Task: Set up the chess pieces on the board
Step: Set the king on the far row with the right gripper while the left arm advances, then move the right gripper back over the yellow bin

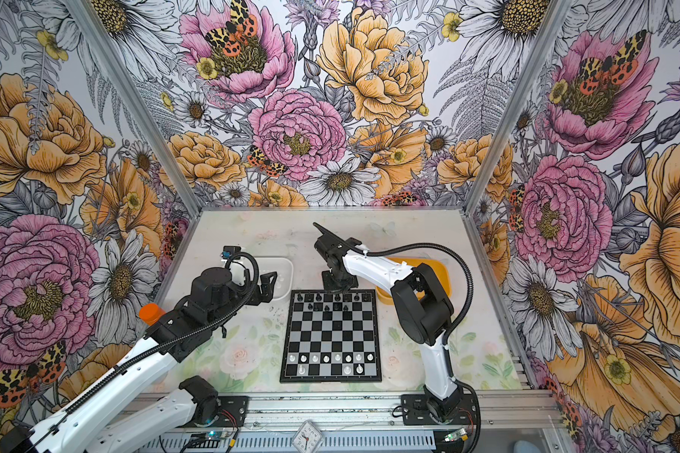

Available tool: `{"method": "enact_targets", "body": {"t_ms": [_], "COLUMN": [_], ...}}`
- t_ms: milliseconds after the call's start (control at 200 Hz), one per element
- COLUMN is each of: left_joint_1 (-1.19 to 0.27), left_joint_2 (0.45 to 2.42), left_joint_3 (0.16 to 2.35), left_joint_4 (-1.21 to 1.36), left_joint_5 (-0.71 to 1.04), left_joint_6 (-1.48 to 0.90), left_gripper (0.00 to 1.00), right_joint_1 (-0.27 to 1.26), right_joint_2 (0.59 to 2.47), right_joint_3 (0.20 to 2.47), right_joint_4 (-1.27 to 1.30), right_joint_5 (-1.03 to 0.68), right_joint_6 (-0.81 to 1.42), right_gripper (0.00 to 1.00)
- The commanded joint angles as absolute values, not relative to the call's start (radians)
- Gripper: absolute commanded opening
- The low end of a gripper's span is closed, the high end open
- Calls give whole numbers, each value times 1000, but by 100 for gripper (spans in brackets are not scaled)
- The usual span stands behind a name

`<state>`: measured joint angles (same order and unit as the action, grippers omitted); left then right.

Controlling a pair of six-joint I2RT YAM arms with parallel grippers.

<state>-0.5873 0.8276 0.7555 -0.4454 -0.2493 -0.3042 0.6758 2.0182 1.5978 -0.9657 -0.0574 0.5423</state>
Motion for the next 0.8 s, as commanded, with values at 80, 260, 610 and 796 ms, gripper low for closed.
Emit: {"method": "enact_targets", "body": {"t_ms": [80, 260, 610, 796], "left_joint_1": [-592, -591, -590, -589], "left_joint_2": [831, 833, 862, 955], "left_joint_3": [793, 799, 833, 900], "left_joint_4": [-445, -445, -417, -345], "left_joint_5": [-250, -254, -251, -216], "left_joint_6": [-292, -286, -242, -210], "left_gripper": [99, 99, 99, 99], "right_joint_1": [678, 670, 624, 550], "right_joint_2": [2022, 2006, 1945, 1883], "right_joint_3": [1606, 1636, 1723, 1713], "right_joint_4": [-954, -956, -961, -973], "right_joint_5": [-51, -55, -41, 8], "right_joint_6": [549, 533, 513, 509], "right_gripper": [21, 32, 37, 37]}}
